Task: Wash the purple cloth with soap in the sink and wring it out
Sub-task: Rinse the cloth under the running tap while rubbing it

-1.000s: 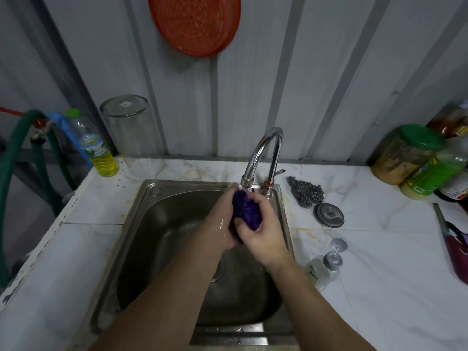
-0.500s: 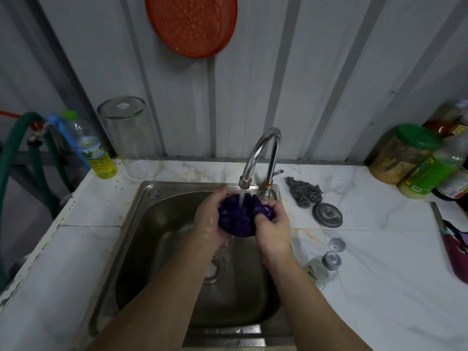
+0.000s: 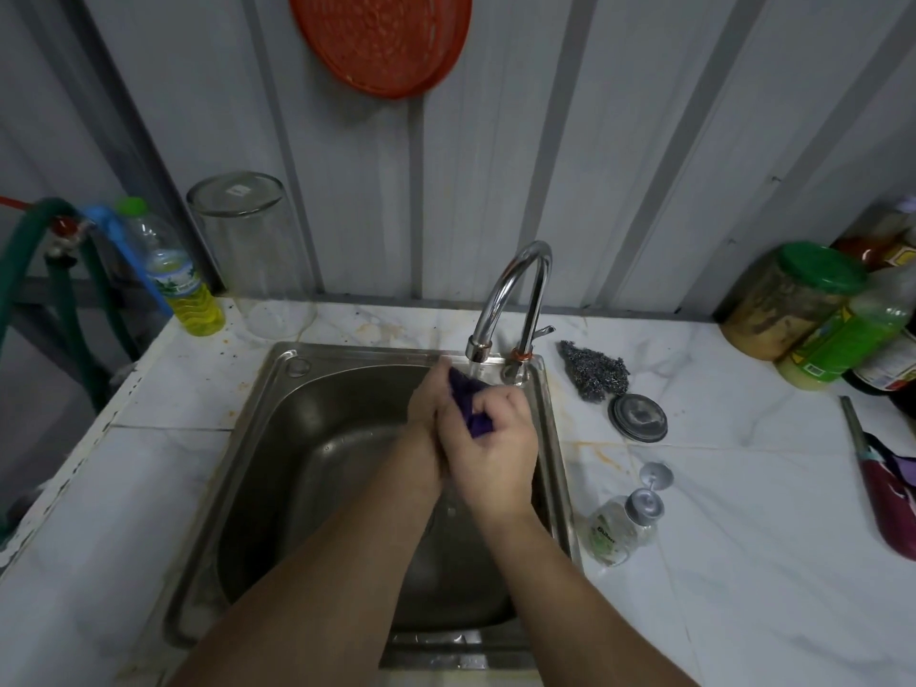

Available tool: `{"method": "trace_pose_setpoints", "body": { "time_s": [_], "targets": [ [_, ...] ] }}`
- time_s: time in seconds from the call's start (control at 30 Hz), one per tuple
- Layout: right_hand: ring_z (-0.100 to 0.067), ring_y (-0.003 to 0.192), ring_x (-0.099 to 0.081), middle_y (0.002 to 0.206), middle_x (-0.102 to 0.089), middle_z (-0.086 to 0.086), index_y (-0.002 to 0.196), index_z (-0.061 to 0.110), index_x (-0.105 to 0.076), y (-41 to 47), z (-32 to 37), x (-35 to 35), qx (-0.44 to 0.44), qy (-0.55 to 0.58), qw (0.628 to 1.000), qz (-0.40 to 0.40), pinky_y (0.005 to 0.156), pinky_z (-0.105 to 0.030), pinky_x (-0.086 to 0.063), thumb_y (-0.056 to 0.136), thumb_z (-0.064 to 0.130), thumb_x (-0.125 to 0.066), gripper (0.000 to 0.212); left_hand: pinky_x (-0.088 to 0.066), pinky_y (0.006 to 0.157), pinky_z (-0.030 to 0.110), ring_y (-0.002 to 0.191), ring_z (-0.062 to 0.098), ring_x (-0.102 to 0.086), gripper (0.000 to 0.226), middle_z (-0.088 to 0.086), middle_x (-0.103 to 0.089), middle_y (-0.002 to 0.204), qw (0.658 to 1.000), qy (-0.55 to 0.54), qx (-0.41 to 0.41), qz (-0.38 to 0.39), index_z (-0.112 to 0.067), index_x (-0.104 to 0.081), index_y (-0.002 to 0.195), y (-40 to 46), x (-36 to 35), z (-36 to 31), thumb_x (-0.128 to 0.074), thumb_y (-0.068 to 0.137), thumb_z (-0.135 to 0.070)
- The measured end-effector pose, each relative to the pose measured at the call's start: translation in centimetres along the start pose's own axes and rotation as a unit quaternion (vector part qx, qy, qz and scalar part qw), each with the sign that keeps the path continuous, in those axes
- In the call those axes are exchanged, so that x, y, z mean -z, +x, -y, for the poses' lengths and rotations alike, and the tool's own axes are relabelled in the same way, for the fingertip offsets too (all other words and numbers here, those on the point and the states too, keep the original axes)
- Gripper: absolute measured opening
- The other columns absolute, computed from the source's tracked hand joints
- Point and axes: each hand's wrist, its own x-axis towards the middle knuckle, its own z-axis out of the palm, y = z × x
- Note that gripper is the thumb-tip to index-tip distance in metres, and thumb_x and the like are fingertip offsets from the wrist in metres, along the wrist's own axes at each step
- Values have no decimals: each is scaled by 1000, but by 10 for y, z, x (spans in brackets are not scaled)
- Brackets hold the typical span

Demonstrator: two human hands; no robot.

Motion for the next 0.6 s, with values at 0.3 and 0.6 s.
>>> {"method": "trace_pose_setpoints", "body": {
  "time_s": [0.3,0.6],
  "targets": [
    [-28,75,-71,76,-74,-5,85,14,-74,68,-26,-10,-457,162,874,2,71,-40,-62,88,25,-66,14,-61,66,36,82,27,-74,31,16,-76,93,996,73,-48,-16,-9,-74,98,-6,-18,-3,-48,98,-26],
    [-17,87,-64,91,-70,-5,80,27,-68,19,-14,-9,-271,152,950,-42,82,-30,-51,87,14,-57,18,-55,79,40,90,28,-69,31,12,-73,97,993,65,-29,-90,-10,-75,100,1,-11,-8,-57,96,-36]
  ]
}}
